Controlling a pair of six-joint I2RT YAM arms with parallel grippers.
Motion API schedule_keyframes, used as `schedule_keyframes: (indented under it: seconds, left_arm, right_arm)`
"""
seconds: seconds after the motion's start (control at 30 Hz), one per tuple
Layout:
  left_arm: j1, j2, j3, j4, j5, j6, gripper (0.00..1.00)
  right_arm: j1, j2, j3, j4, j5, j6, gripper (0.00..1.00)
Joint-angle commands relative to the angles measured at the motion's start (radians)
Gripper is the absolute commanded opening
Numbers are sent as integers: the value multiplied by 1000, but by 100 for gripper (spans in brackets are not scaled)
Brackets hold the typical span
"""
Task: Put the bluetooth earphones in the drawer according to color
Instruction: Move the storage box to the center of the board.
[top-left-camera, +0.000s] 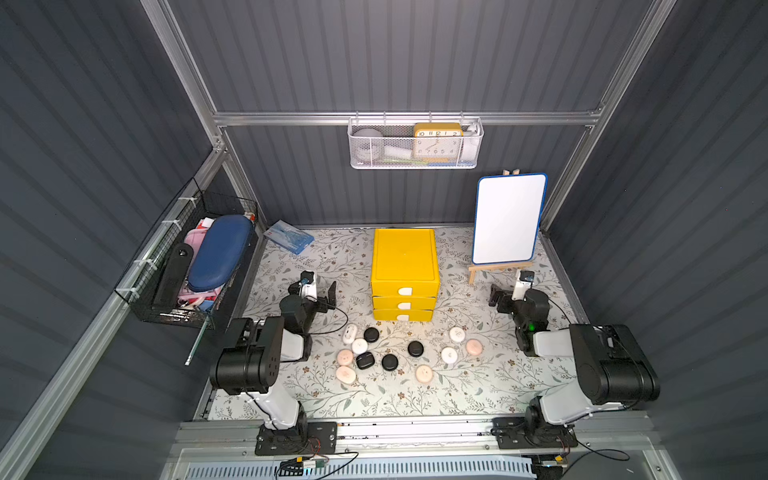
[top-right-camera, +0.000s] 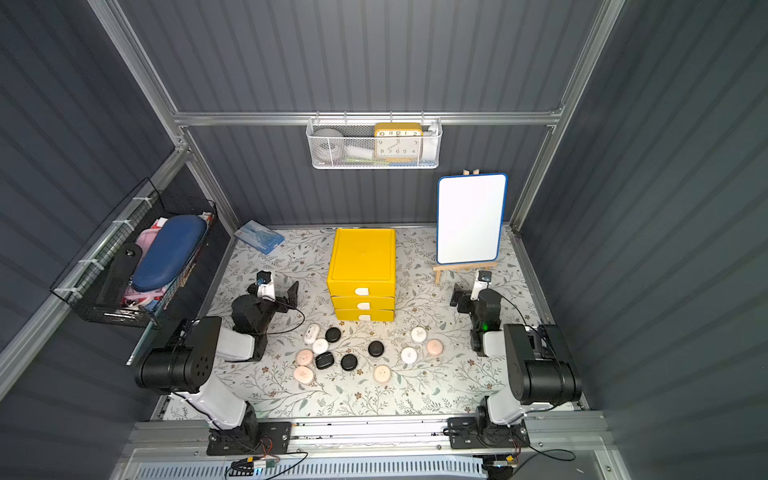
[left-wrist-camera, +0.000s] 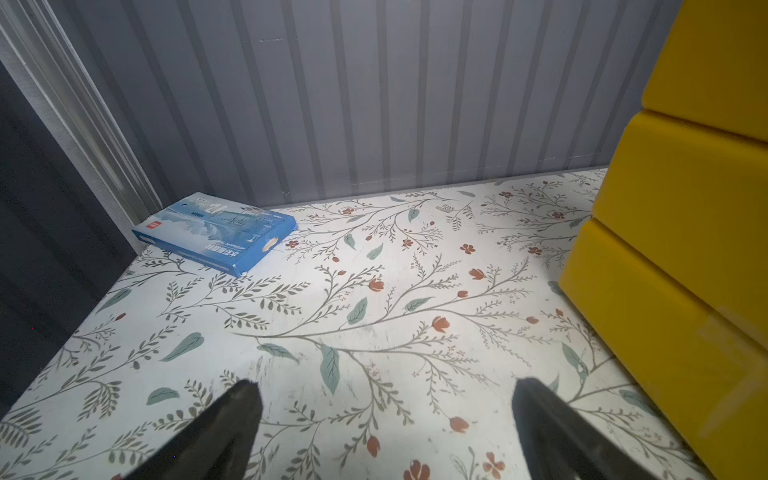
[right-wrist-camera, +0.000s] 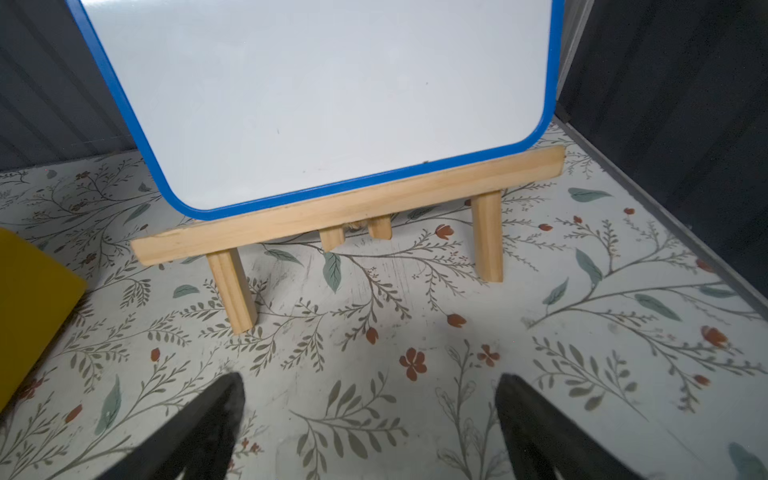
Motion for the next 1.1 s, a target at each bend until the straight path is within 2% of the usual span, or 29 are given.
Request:
schedule_keyframes:
  seconds: [0.0, 0.83, 0.97, 1.03, 1.07]
  left_arm:
    - [7, 9, 16, 24, 17, -1, 99]
    - [7, 9, 16, 25, 17, -1, 99]
    - [7, 4, 10, 37, -12, 0, 99]
    - [5, -50, 36, -58, 15, 23, 99]
    - [5, -94, 70, -163, 29, 15, 99]
  right_arm:
    - [6, 7, 18, 15, -6, 5, 99]
    - [6, 5, 17, 17, -6, 4, 99]
    - [12, -45, 14, -18, -9, -3, 99]
    - [25, -137, 22, -120, 6, -23, 99]
    - [36, -180, 30, -176, 12, -32, 99]
